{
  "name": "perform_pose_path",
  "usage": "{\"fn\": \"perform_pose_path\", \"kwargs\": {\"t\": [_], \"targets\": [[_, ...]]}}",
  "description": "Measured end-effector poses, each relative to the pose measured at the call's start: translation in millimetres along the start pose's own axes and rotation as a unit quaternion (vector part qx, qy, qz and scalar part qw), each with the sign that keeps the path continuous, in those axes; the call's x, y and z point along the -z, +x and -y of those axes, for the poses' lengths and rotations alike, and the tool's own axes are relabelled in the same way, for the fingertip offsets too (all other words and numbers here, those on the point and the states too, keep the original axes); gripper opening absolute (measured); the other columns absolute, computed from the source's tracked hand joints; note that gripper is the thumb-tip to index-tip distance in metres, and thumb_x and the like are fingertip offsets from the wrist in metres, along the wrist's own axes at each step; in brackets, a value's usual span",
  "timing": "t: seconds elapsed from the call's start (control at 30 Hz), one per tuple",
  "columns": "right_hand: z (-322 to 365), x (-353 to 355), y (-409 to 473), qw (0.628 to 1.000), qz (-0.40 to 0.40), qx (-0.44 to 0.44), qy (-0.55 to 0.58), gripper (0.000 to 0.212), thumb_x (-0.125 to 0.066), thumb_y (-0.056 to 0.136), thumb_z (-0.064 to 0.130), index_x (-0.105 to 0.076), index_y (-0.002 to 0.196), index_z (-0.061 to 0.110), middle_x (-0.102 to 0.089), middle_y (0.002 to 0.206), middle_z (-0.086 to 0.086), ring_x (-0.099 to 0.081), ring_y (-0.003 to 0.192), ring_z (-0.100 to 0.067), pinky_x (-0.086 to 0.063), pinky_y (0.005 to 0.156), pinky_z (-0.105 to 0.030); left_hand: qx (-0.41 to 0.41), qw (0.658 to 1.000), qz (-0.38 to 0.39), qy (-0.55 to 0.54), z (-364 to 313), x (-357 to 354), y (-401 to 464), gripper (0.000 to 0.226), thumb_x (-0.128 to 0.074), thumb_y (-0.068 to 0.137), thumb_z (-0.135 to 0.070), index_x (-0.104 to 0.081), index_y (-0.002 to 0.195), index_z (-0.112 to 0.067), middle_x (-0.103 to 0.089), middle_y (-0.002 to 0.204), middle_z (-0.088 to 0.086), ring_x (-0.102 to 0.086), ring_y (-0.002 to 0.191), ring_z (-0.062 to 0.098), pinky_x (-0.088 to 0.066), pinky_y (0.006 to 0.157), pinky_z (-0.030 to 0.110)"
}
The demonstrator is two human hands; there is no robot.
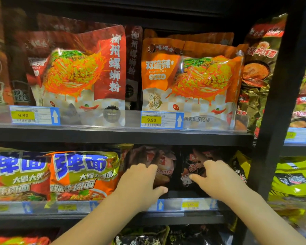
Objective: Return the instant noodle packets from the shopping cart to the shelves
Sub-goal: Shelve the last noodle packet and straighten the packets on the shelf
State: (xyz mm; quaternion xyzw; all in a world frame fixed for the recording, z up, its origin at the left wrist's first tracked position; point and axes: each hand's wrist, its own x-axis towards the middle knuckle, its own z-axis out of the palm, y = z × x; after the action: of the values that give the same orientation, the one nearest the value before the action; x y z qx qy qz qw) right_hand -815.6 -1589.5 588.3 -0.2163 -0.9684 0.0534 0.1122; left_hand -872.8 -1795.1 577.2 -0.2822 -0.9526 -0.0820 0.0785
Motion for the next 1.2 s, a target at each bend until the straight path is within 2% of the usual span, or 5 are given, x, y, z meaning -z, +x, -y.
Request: {"fn": "perform_pose_path", "kwargs": {"t": [0.1, 0.23, 0.7, 0.93, 1.2], "targets": [[-0.4, 2.2, -7.0, 1.000, 0.010, -0.006, -0.006, 0.059, -0.058, 0.094, 0.063, -0.052, 0.138, 0.023, -0.059, 0.128, -0.005, -0.059, 0.117, -0.022, -0.058, 0.093, -0.035, -0.014, 1.000, -0.019, -0.011, 4.7, -1.4, -5.9, 0.063, -0.056, 0.095, -0.063, -0.040, 0.143, -0.025, -0.050, 0.135, 0.003, -0.047, 0.126, 0.021, -0.045, 0.096, 0.030], [-2.3, 1.6, -19.5, 1.000, 0.016, -0.007, -0.003, 0.075, -0.058, 0.094, 0.063, -0.032, 0.156, 0.029, -0.041, 0.155, -0.009, -0.047, 0.138, -0.028, -0.053, 0.104, -0.039, -0.031, 0.999, -0.029, -0.032, 7.6, -4.3, -13.1, 0.071, -0.060, 0.094, -0.060, -0.029, 0.151, -0.029, -0.040, 0.143, 0.004, -0.038, 0.135, 0.022, -0.044, 0.103, 0.032], [-11.5, -5.9, -58.6, 0.999, 0.023, 0.006, 0.037, 0.096, -0.063, 0.092, 0.062, 0.005, 0.159, 0.050, -0.002, 0.172, -0.012, -0.012, 0.157, -0.035, -0.032, 0.121, -0.045, -0.077, 0.990, -0.106, -0.044, 14.4, -4.3, -42.9, 0.085, -0.064, 0.094, -0.054, -0.013, 0.160, -0.038, -0.010, 0.165, -0.004, -0.023, 0.151, 0.020, -0.045, 0.107, 0.030], [-4.8, -7.2, -72.6, 0.998, 0.021, 0.028, 0.059, 0.098, -0.064, 0.093, 0.059, 0.009, 0.158, 0.054, 0.001, 0.172, -0.006, -0.008, 0.159, -0.030, -0.031, 0.122, -0.045, -0.066, 0.990, -0.122, 0.034, 15.8, -5.4, -36.5, 0.072, -0.064, 0.099, -0.023, -0.022, 0.157, -0.030, -0.022, 0.159, 0.001, -0.036, 0.139, 0.022, -0.049, 0.096, 0.029], [-7.9, -6.7, -71.8, 0.996, 0.030, 0.038, 0.070, 0.098, -0.064, 0.093, 0.059, 0.009, 0.158, 0.053, 0.002, 0.172, -0.004, -0.008, 0.159, -0.029, -0.032, 0.122, -0.046, -0.034, 0.981, -0.086, 0.171, 7.3, 1.9, -9.1, 0.059, -0.071, 0.093, -0.018, -0.042, 0.144, -0.021, -0.052, 0.140, 0.006, -0.050, 0.128, 0.027, -0.044, 0.104, 0.038]]}}
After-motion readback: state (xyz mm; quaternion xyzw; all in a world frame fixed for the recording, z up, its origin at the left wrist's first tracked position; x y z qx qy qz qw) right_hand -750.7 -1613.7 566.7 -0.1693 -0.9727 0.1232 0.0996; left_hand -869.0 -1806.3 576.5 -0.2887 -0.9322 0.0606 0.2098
